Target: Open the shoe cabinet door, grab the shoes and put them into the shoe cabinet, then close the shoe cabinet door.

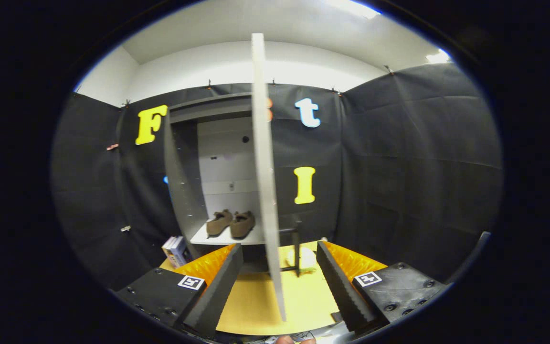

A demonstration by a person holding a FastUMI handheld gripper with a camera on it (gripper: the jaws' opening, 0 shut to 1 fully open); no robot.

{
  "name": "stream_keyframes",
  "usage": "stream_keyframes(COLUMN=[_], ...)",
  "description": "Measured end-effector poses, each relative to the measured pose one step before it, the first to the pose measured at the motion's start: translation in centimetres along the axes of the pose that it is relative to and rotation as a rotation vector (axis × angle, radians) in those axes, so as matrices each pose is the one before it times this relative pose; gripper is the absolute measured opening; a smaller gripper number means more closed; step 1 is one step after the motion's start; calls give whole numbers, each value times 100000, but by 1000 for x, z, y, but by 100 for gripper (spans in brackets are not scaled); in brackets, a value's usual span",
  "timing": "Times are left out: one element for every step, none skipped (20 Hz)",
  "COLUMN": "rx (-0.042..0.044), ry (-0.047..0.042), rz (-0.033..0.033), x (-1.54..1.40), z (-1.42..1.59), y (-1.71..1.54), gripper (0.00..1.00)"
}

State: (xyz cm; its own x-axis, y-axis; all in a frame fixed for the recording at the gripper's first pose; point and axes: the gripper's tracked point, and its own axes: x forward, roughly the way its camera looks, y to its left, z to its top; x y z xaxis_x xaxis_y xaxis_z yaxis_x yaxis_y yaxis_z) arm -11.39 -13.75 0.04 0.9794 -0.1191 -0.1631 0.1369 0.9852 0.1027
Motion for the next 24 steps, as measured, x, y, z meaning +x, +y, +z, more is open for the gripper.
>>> stream_keyframes(rx=[107, -355, -568, -128, 15, 630, 582, -539, -933, -214, 668, -691, -706, -66, 187, -246, -812, -335, -26, 491, 275, -566, -1102, -1930], ry=[323, 318, 1059, 565, 1189, 747, 280, -412, -484, 349, 587, -211, -639, 607, 622, -79, -535, -405, 32, 302, 168, -95, -541, -1096], rz=[-4693, -4056, -3561, -2384, -2053, -747, -411, -19, 28, 866, 1704, -1241, 135, -427, -340, -613, -214, 306, 787, 741, 884, 829, 416, 231], x=[670, 763, 1039, 1123, 1216, 1085, 1009, 851, 895, 711, 388, 45, 368, -256, -128, -46, -98, -175, -240, -272, -581, -359, -329, -281], z=[-219, -327, -588, -421, -387, -277, -55, 171, 130, 84, 97, 177, 209, -138, -61, 68, 92, -53, -51, -116, -116, -42, 2, 90], y=[-1940, -1757, -1525, -1050, -884, -444, -141, 113, 275, 457, 753, -167, 109, -22, 105, 143, 200, 391, 869, 795, 833, 843, 798, 828], gripper=[98, 98, 98, 98, 98, 98, 98, 98, 98, 98, 98, 98, 97, 96, 96, 96, 96, 96, 96, 96, 96, 96, 96, 96])
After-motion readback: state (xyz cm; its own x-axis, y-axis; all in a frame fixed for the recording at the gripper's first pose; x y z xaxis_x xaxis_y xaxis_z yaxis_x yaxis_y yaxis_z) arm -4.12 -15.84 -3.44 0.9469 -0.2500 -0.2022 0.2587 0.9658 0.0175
